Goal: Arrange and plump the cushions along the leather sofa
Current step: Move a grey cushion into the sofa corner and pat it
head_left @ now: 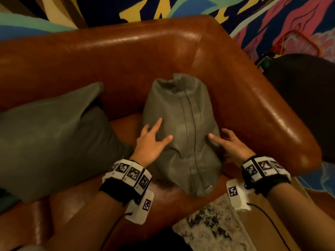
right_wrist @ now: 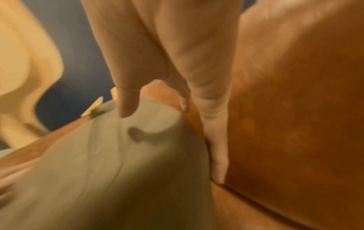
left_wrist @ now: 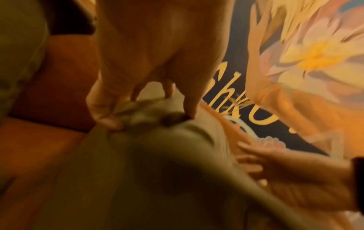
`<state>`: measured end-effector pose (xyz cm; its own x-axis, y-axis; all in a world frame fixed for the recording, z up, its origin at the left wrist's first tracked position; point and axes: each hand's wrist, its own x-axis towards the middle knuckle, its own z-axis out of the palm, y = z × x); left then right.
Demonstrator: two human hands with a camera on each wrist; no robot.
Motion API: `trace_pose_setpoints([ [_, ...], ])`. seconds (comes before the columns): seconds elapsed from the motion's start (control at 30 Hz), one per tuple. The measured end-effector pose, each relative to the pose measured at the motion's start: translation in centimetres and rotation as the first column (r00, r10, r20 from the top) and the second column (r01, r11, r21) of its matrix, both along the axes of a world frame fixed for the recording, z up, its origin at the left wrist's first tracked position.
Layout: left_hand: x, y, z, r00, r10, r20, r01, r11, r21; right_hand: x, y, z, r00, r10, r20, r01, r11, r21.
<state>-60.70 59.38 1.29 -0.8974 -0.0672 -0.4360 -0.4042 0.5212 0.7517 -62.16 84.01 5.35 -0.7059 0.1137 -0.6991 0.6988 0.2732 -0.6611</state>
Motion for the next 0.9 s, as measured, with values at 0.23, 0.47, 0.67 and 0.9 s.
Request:
trace_pose_setpoints([
  [0.23,2.7,2.1,-2.8,0.865,0.306,0.398,-0.462,0.795,0.393,5.2,0.3,-2.9,0.994,-0.012,-0.107,-0.004,0.989,-0.148],
  [0.47,4.2,6.7,-1.4,0.900,0.146,0.411,-0.368,0.758,0.538,2.7,4.0,-2.6,0.969,-0.102,-0.227,0.069,0.987,-0.147],
  [0.67,3.9,9.5,-2.1,0.954,-0.053,0.296,-0.094,0.883,0.460,2.1,8.8,-3.1,0.998,0.068,-0.008,-0.064,0.973,0.222],
  [0.9,4.7,6.9,-2.7,0.981,0.157,0.115,-0.182,0.948,0.260,1.4,6.9,-3.1,0.982,0.127,-0.140,-0.072,0.936,0.345],
])
